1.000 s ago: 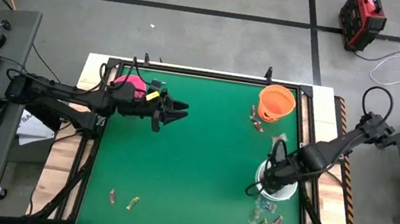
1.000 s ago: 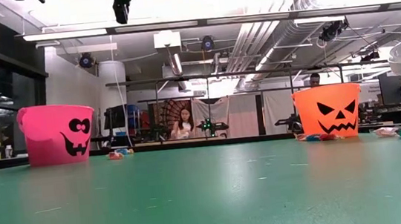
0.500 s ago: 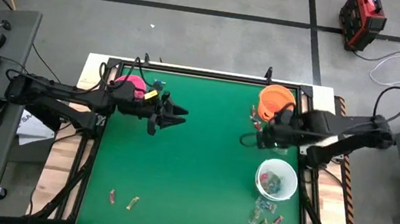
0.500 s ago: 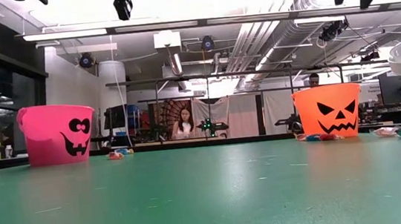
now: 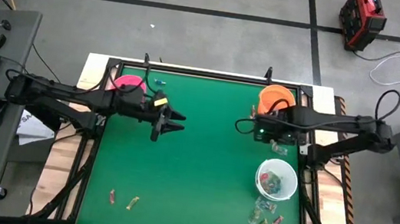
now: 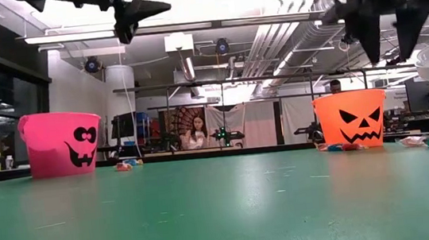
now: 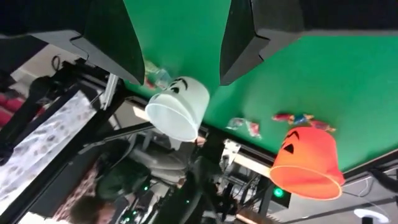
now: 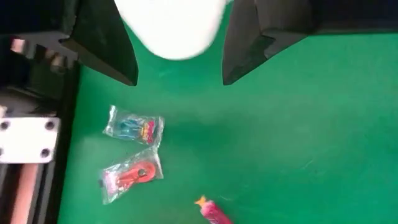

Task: Sort candy by brand, put in halloween buckets
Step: Put the orange gummy into the white bucket

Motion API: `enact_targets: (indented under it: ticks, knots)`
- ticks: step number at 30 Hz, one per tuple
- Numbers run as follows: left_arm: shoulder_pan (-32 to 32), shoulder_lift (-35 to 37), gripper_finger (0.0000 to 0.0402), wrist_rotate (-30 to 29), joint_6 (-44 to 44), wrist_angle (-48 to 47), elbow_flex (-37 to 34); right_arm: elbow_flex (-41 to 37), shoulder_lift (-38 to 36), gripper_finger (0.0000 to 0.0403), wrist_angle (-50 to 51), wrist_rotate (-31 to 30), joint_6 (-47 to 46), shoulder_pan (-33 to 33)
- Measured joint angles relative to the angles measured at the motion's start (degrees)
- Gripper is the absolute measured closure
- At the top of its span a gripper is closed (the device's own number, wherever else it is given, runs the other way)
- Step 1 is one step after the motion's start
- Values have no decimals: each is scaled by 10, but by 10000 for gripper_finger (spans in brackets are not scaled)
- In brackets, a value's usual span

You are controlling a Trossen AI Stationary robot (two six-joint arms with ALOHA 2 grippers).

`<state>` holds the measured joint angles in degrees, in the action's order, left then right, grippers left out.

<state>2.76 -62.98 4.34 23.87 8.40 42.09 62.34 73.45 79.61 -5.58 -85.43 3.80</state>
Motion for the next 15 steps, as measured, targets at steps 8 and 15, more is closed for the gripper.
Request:
enact_targets:
  ticks: [8, 15]
  knots:
    - [0, 0, 204, -16, -20, -5, 0, -135, 0, 176, -97, -39, -130, 55]
    - [0, 0, 204, -25, -20, -12, 0, -210, 0, 176, -160, -49, -193, 79]
